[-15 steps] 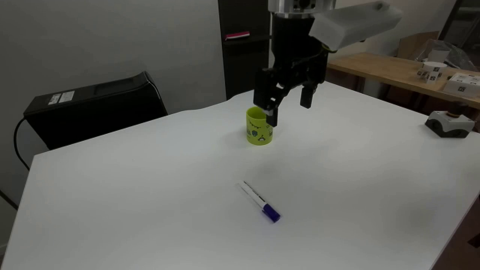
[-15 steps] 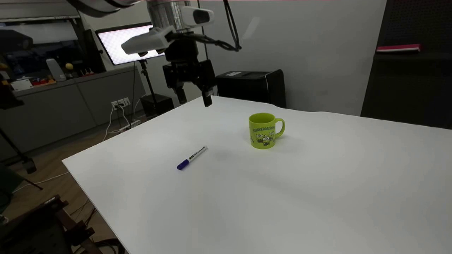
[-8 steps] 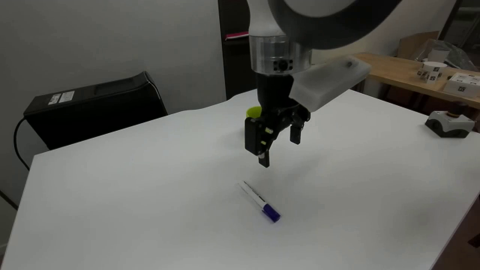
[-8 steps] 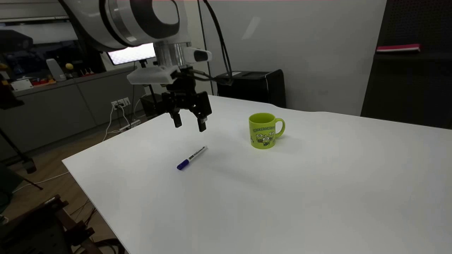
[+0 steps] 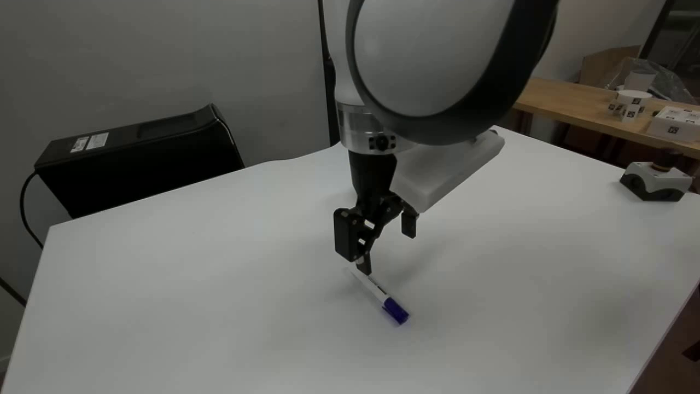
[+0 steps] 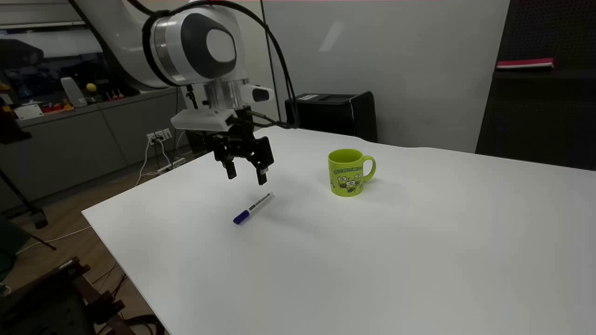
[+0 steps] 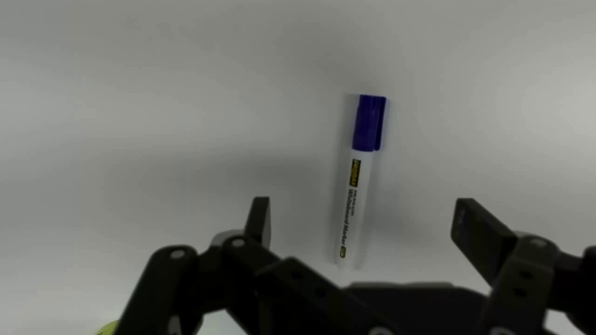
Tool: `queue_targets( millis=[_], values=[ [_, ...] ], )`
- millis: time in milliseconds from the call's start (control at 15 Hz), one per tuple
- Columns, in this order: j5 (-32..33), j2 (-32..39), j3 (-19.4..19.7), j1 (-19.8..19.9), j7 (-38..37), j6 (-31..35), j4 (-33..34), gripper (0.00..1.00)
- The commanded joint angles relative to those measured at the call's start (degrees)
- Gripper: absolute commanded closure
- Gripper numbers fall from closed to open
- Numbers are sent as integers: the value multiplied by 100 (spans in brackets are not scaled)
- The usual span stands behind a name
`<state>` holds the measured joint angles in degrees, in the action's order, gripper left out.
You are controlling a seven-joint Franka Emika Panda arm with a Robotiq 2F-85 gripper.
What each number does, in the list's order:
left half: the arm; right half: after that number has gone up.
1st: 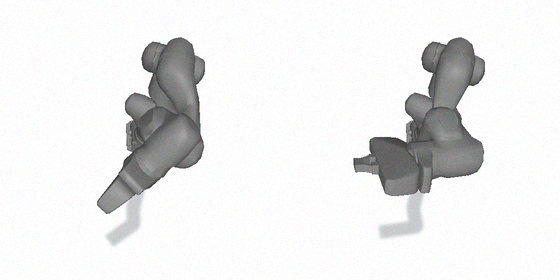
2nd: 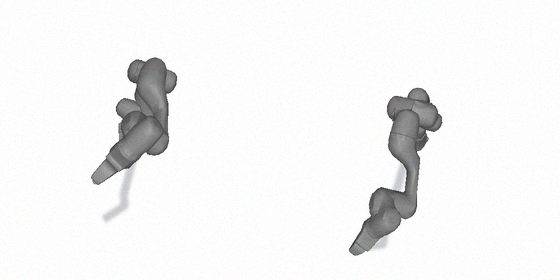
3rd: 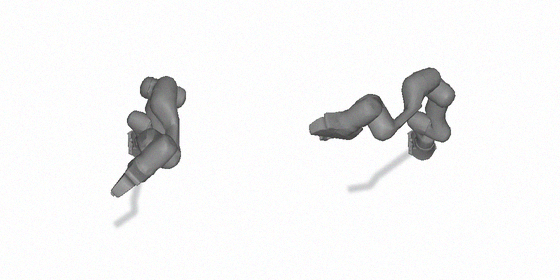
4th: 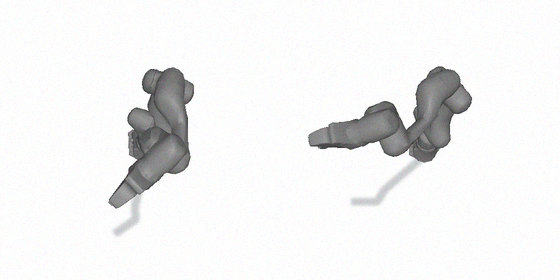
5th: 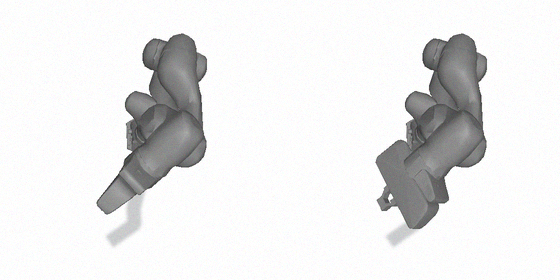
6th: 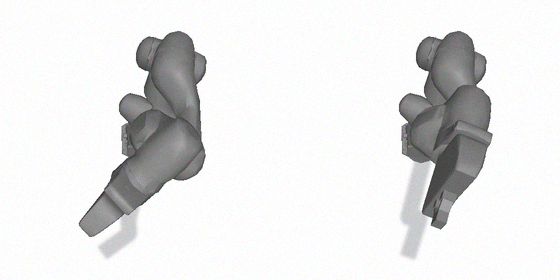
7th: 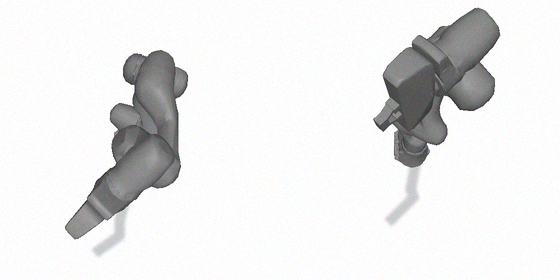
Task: Put the marker in the cup
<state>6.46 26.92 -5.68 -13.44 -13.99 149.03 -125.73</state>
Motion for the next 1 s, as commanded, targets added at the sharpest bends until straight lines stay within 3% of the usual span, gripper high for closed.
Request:
queue_targets(
  millis=[0, 333, 933],
  values=[
    [89, 299, 250, -288, -329, 408, 126, 0],
    [103, 636, 639, -602, -519, 1110, 63, 0],
    [0, 1062, 1124, -1147, -720, 1603, 60, 0]
  ],
)
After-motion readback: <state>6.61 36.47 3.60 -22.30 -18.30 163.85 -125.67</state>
